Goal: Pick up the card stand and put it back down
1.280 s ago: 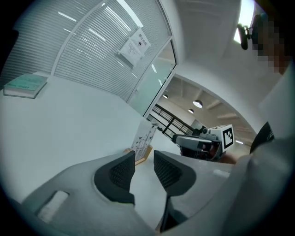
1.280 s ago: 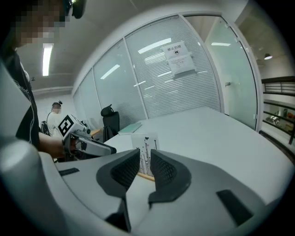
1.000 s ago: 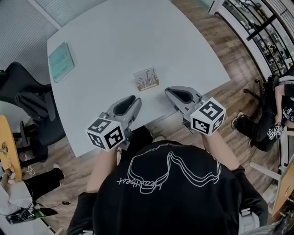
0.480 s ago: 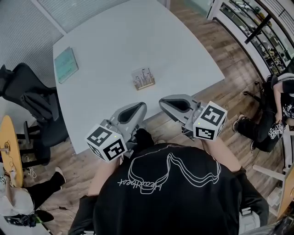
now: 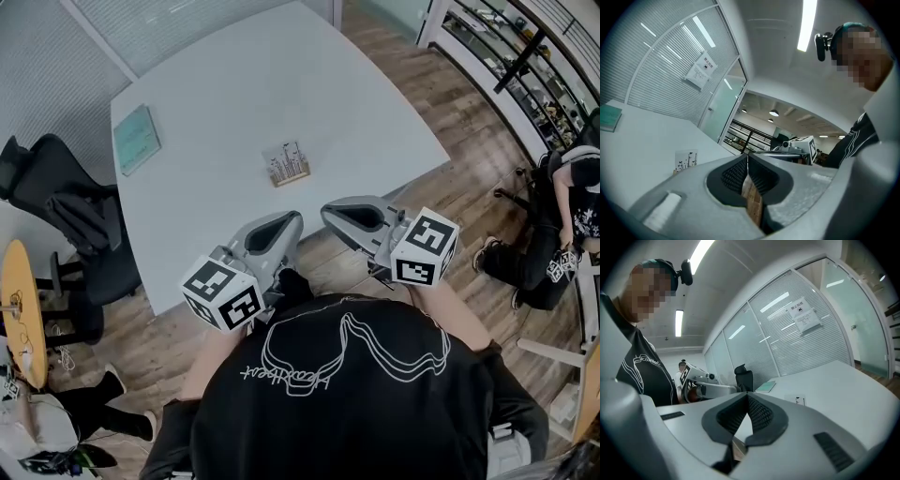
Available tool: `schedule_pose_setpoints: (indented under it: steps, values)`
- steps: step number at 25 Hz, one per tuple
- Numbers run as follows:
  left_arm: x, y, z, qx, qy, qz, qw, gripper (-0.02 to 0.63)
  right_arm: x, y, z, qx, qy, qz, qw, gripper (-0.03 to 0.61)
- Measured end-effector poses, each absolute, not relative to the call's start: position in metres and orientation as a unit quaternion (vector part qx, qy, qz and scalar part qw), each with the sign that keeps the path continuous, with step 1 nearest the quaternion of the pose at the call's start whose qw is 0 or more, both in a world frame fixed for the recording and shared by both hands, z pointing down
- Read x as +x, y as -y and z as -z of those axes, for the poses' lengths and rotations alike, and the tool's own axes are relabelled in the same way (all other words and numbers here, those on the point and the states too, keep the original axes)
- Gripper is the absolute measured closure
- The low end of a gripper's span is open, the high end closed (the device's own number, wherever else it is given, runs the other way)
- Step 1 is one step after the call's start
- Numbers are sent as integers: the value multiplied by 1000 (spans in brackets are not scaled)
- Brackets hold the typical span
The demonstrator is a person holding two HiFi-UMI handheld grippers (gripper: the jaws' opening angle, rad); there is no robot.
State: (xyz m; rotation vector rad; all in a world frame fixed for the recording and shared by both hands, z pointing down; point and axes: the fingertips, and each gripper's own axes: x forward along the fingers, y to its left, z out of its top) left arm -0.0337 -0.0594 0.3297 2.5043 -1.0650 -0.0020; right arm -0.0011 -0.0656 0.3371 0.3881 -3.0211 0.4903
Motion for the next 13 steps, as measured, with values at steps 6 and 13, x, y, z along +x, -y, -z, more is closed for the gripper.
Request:
schedule_pose_setpoints:
  steps: [6, 13]
  values:
    - [-29, 54, -324, 901, 386, -4, 199, 597, 0, 65, -331, 121, 980, -155, 30, 571]
    - [-33, 47, -328, 898, 392, 1, 199, 597, -3, 58, -336, 114, 980, -158, 29, 571]
